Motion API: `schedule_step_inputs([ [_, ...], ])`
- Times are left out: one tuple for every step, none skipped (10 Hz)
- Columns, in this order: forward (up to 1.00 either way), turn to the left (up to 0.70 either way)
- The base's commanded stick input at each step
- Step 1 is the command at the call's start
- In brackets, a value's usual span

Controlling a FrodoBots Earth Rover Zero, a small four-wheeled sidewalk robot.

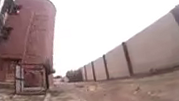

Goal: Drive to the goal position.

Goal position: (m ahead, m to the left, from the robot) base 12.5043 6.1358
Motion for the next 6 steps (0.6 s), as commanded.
schedule_step_inputs([
  [0.84,0.03],
  [0.84,0.03],
  [0.84,0.03],
  [0.84,0.33],
  [0.84,0.33],
  [0.84,0.33],
])
